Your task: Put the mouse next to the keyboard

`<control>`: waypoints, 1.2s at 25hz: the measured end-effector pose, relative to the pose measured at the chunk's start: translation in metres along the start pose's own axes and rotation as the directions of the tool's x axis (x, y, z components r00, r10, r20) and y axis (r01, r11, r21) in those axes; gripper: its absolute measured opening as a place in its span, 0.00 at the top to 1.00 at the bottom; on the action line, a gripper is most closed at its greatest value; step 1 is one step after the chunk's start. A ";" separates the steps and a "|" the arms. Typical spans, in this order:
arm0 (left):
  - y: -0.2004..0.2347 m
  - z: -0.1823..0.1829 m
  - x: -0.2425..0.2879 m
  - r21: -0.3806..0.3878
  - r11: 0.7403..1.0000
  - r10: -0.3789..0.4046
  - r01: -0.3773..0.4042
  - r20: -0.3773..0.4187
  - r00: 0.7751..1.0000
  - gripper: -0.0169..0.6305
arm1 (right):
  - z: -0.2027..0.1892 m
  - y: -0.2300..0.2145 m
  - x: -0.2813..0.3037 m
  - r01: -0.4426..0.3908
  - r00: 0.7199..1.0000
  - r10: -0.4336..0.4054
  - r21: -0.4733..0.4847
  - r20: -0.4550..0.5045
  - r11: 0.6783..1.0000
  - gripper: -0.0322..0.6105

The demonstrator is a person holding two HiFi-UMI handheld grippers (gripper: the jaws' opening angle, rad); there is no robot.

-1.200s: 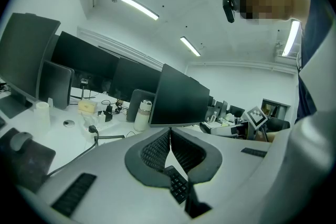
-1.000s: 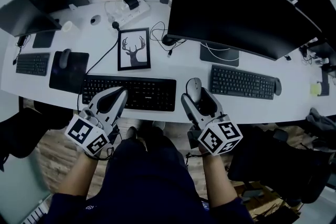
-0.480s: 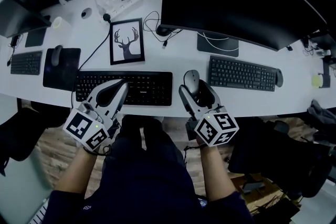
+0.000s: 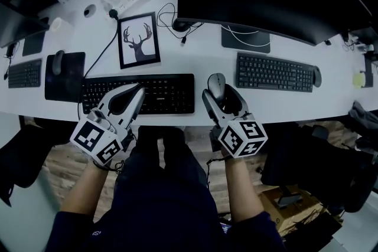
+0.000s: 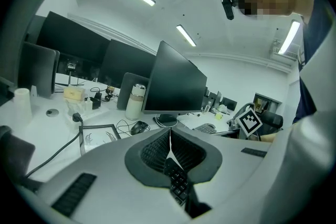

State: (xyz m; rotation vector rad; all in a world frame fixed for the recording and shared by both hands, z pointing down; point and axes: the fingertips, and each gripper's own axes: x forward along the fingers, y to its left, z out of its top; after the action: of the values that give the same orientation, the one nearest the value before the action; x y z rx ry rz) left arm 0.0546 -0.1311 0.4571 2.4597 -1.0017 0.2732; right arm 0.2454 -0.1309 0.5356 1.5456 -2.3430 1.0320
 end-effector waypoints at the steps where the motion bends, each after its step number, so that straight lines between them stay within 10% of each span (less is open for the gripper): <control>1: 0.001 -0.001 0.001 0.000 1.000 -0.005 0.005 -0.004 1.000 0.93 | -0.002 -0.001 0.000 0.008 1.000 -0.008 0.000 -0.001 1.000 0.49; 30: 0.007 -0.025 0.003 -0.007 0.997 -0.076 0.075 -0.069 0.995 0.93 | -0.073 -0.035 0.022 0.158 0.979 -0.164 -0.055 -0.120 0.986 0.49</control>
State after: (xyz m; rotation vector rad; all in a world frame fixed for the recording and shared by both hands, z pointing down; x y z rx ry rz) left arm 0.0523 -0.1250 0.4824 2.4601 -0.8778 0.3281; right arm 0.2482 -0.1103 0.6170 1.5766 -2.1054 1.0002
